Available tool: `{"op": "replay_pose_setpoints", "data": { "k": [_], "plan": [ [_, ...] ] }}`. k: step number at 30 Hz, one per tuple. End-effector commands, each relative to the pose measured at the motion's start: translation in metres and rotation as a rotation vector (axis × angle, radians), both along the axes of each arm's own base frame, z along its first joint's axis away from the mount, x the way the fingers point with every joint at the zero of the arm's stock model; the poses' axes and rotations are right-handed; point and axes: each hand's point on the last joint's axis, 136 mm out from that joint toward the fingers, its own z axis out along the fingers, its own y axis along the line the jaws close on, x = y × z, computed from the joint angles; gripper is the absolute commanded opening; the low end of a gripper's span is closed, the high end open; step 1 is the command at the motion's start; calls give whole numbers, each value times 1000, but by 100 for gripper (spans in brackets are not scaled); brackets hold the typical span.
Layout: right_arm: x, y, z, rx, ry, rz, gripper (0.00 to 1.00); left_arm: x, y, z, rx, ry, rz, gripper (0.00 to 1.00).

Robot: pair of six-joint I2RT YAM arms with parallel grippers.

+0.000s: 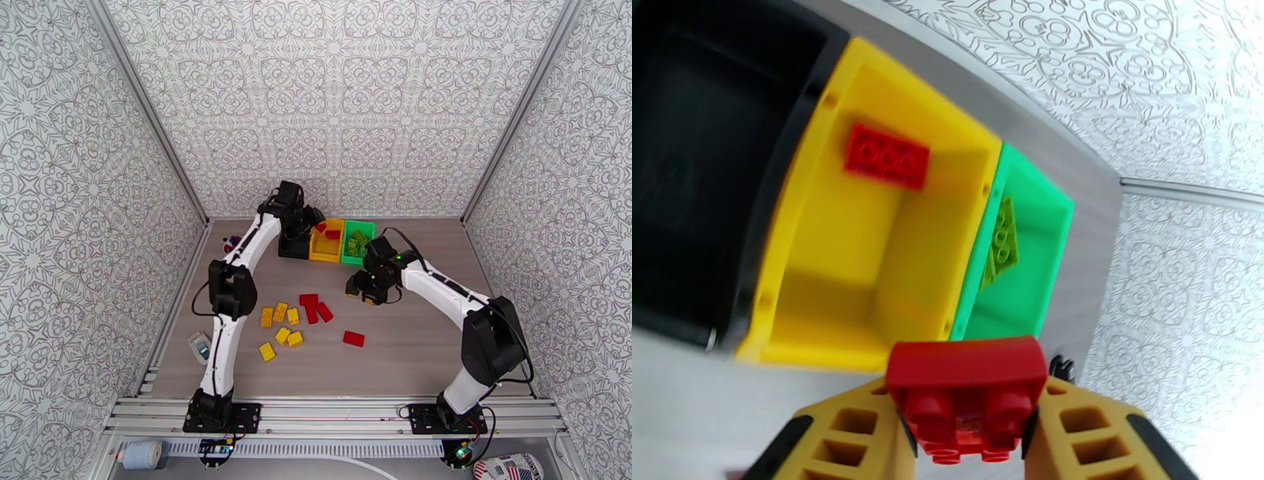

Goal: Sort the legos into containers by color

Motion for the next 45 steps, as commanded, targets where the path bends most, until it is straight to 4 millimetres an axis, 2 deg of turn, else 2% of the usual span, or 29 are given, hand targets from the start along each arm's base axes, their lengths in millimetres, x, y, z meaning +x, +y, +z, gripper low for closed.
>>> {"op": "replay_pose_setpoints", "data": {
  "k": [1, 3, 5, 7, 12, 15, 17, 19, 20, 22, 24, 27, 32, 36, 40, 45],
  "plan": [
    [-8, -19, 4, -61, -3, -45, 59, 14, -11, 6, -102, -25, -19, 46],
    [-10, -25, 4, -75, -3, -56, 60, 16, -12, 3, -110, -29, -21, 54],
    [-12, -28, 3, -85, -2, -63, 60, 16, -13, 3, -112, -32, -29, 66],
    [-14, -30, 1, -93, 1, -64, 61, 15, -14, 7, -110, -46, -42, 71],
    [-13, -33, -1, -113, -2, -57, 61, 6, -9, 31, -86, -91, -53, 72],
    [-12, -32, -6, -121, 3, -43, 61, -8, 0, 45, -31, -113, -59, 71],
    [-12, -31, -11, -125, 18, -36, 61, -23, 11, 50, 36, -104, -59, 71],
    [-12, -29, -18, -121, 32, -29, 61, -40, 24, 44, 105, -75, -55, 70],
    [-12, -28, -21, -118, 38, -24, 61, -52, 30, 50, 138, -77, -57, 70],
    [-13, -26, -27, -115, 54, -13, 61, -72, 43, 45, 211, -53, -60, 70],
    [-14, -23, -33, -111, 72, 4, 61, -96, 57, 30, 277, -3, -64, 70],
    [-18, -20, -43, -117, 101, 29, 61, -128, 68, 17, 324, 43, -71, 71],
    [-24, -13, -62, -97, 145, 43, 61, -186, 62, -16, 335, 121, -91, 72],
    [-33, 3, -77, -58, 188, 62, 61, -227, 51, -43, 303, 188, -80, 72],
    [-45, 23, -89, -49, 213, 104, 60, -250, 48, -57, 280, 221, -63, 72],
    [-64, 31, -95, -68, 232, 128, 60, -259, 53, -54, 292, 218, -57, 72]
  ]
}}
